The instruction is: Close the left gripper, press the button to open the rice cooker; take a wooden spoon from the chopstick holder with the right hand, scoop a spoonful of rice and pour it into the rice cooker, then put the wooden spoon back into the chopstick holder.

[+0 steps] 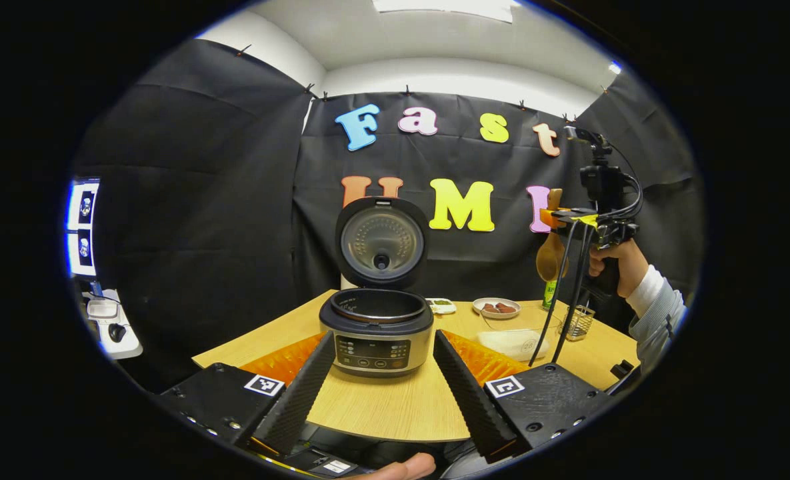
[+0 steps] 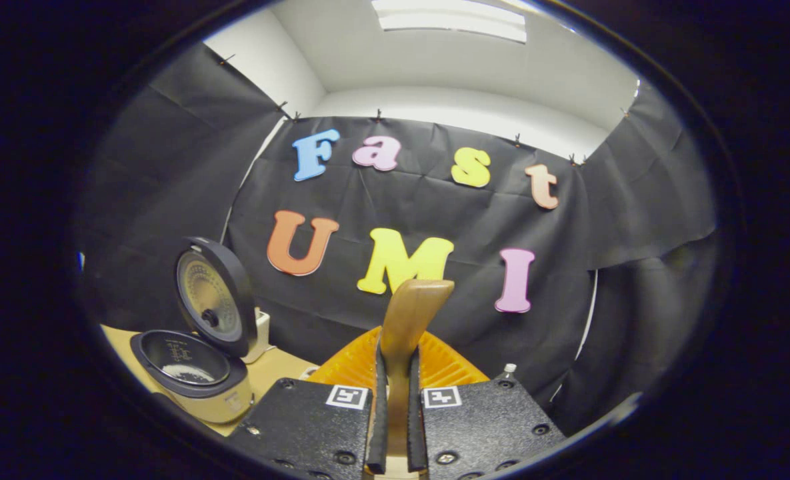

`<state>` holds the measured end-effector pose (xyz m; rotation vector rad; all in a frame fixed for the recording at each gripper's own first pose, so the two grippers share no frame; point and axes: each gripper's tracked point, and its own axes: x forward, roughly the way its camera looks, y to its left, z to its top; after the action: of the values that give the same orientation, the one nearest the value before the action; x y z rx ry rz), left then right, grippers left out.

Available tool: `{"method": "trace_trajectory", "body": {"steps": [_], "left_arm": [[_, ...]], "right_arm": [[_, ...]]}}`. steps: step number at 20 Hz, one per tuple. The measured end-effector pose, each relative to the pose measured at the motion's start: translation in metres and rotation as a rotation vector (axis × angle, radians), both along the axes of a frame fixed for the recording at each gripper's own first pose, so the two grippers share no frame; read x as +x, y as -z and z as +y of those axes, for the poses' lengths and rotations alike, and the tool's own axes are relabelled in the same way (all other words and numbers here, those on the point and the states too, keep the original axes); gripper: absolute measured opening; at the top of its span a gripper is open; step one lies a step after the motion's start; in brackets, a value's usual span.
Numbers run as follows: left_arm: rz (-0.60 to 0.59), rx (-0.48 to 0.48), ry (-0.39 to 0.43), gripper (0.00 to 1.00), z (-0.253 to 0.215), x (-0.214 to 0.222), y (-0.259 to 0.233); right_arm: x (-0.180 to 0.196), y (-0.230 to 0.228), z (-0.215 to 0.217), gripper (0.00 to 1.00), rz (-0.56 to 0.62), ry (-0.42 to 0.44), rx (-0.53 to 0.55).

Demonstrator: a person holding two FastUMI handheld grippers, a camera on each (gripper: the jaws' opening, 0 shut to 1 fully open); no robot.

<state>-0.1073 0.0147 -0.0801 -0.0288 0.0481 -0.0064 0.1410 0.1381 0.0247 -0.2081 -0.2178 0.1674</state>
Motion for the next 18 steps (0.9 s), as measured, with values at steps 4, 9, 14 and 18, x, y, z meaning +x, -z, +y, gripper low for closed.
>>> {"method": "trace_trajectory", "body": {"steps": [4,9,14,18], "left_arm": [[-0.003,0.012,0.015,0.95,-0.018,0.001,-0.003],[-0.005,0.02,0.026,0.95,-0.036,0.007,-0.003],[0.009,0.029,0.026,0.95,-0.044,0.013,0.005],[0.023,0.043,0.017,0.94,-0.045,0.019,0.012]], "right_arm": [[0.011,0.004,-0.056,0.17,0.009,0.061,0.03],[0.033,0.033,-0.123,0.17,0.054,0.143,0.082],[0.067,0.072,-0.174,0.17,0.116,0.209,0.118],[0.083,0.091,-0.205,0.18,0.113,0.246,0.151]]}}
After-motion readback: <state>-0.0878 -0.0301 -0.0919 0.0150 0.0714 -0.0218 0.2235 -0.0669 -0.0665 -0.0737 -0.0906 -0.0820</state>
